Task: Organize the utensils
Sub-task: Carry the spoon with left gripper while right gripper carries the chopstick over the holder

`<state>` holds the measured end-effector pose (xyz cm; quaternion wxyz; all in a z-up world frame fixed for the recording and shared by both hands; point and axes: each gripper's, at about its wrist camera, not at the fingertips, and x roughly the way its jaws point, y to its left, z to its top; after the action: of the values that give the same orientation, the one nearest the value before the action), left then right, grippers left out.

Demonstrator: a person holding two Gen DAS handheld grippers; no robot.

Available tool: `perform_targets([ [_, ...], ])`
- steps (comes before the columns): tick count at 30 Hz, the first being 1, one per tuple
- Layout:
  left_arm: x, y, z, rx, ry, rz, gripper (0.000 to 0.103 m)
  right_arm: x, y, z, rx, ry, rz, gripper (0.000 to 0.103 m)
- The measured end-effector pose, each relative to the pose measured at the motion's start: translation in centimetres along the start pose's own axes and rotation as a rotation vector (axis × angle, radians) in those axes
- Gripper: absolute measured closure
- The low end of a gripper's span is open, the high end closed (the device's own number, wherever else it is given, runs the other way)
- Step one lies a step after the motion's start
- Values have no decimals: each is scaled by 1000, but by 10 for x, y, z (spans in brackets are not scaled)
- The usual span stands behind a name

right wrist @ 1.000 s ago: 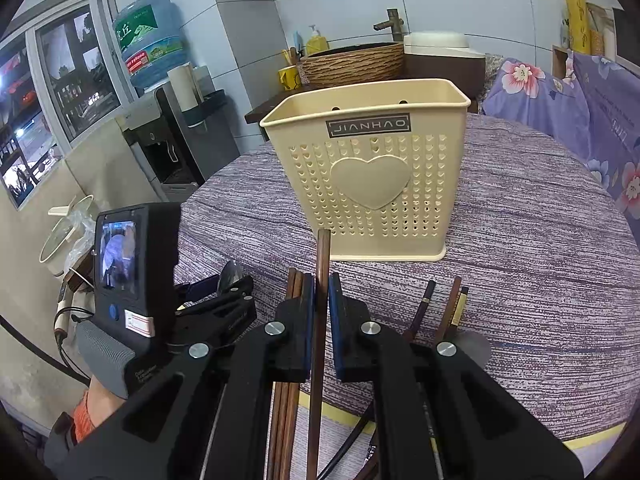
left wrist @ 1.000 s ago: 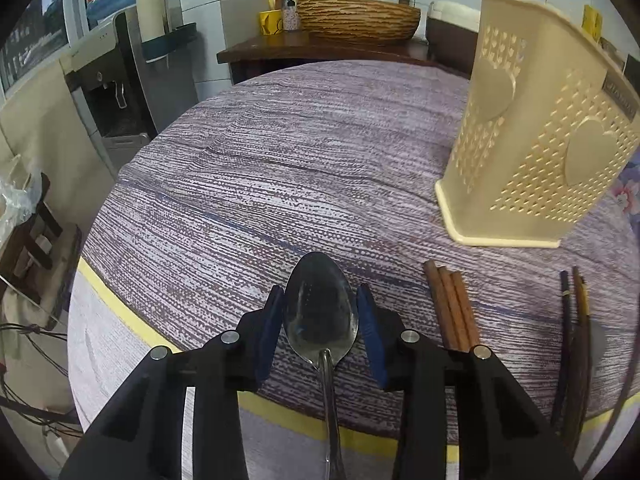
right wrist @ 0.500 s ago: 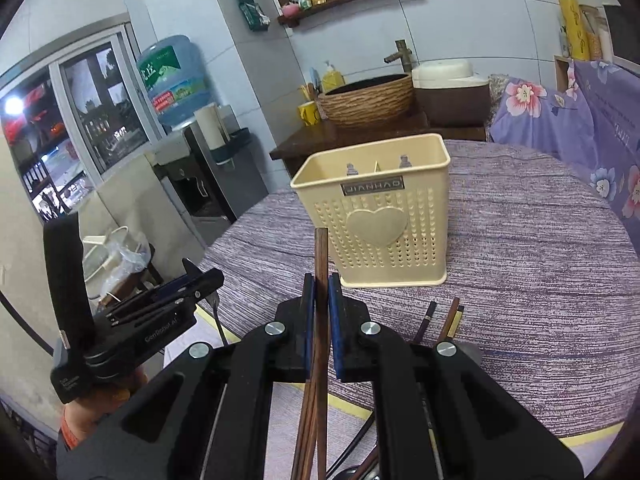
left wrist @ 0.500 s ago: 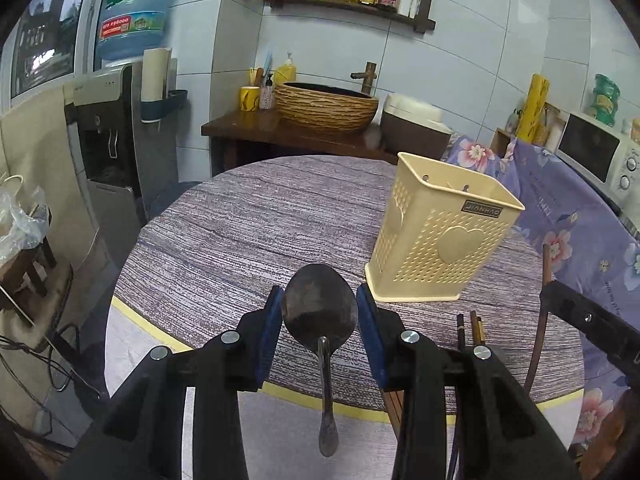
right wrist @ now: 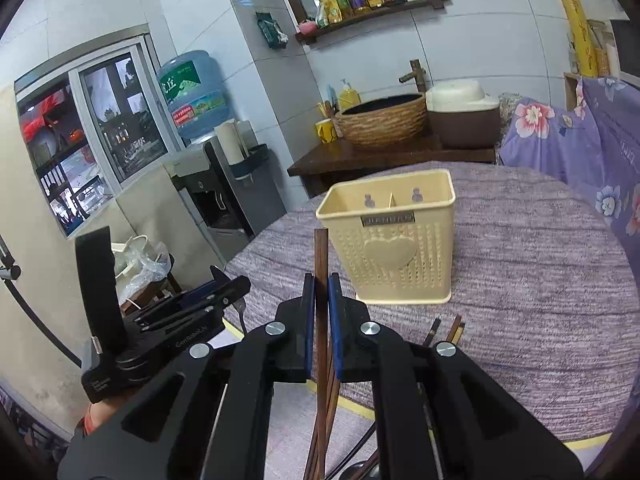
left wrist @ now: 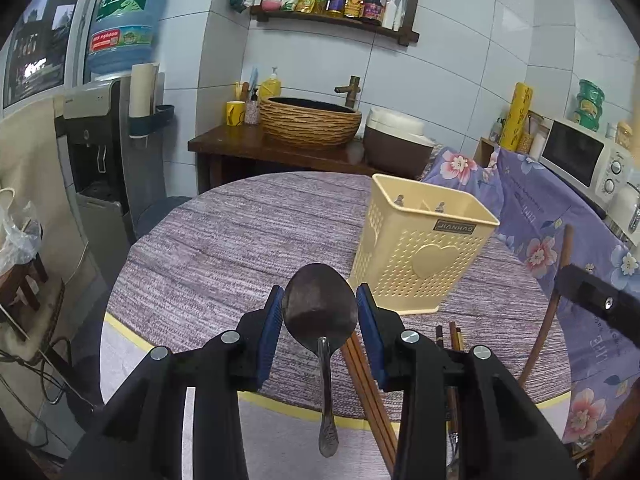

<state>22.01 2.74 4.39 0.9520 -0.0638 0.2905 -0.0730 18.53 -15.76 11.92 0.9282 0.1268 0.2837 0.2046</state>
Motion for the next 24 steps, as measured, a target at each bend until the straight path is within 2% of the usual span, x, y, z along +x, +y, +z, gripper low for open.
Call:
perform_targets([
  [7,-4,-12,21,27,-25,-48,65,-5,9,23,-43,-27,-7,95],
  [11,-6,-16,46,25,-33,-95,65,-9,12,49,-65,-42,0,95],
  [19,-6,-41,137,17,-126,-163,65,-29,11,152,-95,-159,-74,95],
  [24,14,-53,173,-3,-197,-152,65,-38,2,199,-96,-251,-166,95],
])
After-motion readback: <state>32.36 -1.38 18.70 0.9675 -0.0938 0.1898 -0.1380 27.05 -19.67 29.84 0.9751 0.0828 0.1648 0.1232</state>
